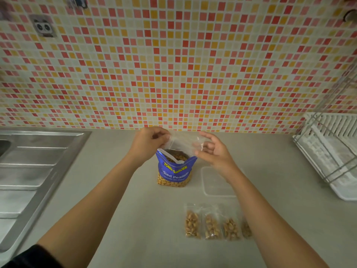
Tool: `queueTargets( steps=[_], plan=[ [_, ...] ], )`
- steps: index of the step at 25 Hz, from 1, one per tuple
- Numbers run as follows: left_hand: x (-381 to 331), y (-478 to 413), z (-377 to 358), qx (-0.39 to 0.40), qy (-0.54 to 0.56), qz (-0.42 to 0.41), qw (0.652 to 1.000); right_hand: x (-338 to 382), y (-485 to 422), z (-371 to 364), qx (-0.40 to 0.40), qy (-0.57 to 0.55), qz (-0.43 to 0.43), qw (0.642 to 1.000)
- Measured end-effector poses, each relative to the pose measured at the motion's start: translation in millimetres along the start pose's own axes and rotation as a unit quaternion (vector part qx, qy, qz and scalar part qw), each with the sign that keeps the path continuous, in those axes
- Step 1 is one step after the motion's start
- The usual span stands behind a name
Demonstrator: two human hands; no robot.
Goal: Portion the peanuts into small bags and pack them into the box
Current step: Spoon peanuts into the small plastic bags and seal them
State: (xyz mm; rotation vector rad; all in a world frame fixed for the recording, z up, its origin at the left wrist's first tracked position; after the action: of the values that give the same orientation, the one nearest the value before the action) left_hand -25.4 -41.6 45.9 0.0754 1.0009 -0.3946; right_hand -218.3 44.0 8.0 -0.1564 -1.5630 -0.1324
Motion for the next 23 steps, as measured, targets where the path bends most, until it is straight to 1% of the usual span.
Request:
queueTargets(
  steps=[2, 4, 5, 6, 7, 9, 10, 11, 13, 15, 17, 20, 21, 22, 23],
  plan=[
    [-1, -3, -1, 0.001, 0.021, 0.006, 1.0, 0, -3, 3, -0.017, 0.031, 0.014, 0.999],
    [-1, -4, -2, 0.0, 0.044, 0.016, 0.999, 6, -3, 5, -0.071, 0.128, 0.084, 0.986],
    [-2, -4, -3, 0.003, 0.045, 0.019, 0.999, 11, -2, 3, -0.085, 0.195, 0.137, 0.968],
    [-3, -3, -5, 0.007, 0.043, 0.02, 0.999, 16, 0, -2, -0.085, 0.264, 0.188, 0.942],
    [-4, -2, -8, 0.012, 0.042, 0.022, 0.999, 20, 0, -9, -0.07, 0.329, 0.221, 0.916],
    [-7, 0, -13, 0.023, 0.037, 0.02, 0.999, 23, -2, -21, -0.02, 0.423, 0.232, 0.876],
    [-9, 1, -15, 0.03, 0.032, 0.015, 0.999, 21, -4, -25, -0.004, 0.447, 0.224, 0.866],
    [-10, 1, -17, 0.035, 0.029, 0.012, 0.999, 20, -6, -27, 0.002, 0.455, 0.215, 0.864],
    [-11, 1, -18, 0.038, 0.033, 0.016, 0.999, 16, -8, -28, -0.009, 0.446, 0.208, 0.87],
    [-9, 0, -19, 0.04, 0.035, 0.02, 0.998, 16, -9, -28, -0.026, 0.423, 0.222, 0.878],
    [-6, -2, -19, 0.051, 0.039, 0.029, 0.997, 16, -8, -29, -0.034, 0.387, 0.228, 0.893],
    [-2, -2, -20, 0.09, 0.067, 0.035, 0.993, 13, -8, -26, -0.044, 0.332, 0.225, 0.915],
    [-1, -3, -18, 0.084, 0.058, 0.026, 0.994, 12, -8, -24, -0.048, 0.311, 0.219, 0.924],
    [3, -6, -15, 0.05, 0.01, 0.011, 0.999, 11, -9, -22, -0.051, 0.292, 0.207, 0.933],
    [9, -11, -12, 0.002, -0.073, -0.003, 0.997, 11, -10, -19, -0.055, 0.277, 0.194, 0.94]
  ],
)
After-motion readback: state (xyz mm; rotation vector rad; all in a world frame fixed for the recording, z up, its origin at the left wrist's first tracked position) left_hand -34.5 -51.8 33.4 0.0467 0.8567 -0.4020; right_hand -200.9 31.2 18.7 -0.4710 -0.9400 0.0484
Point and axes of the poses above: each hand's wrist, its own y-axis away from the middle knuckle, its own z-axis out of the back of the hand, x = y × z, the point moved 3 cm from there along -y, towards the middle knuckle, and after that the axes turned 5 degrees about -y, right-handed, at the moved point
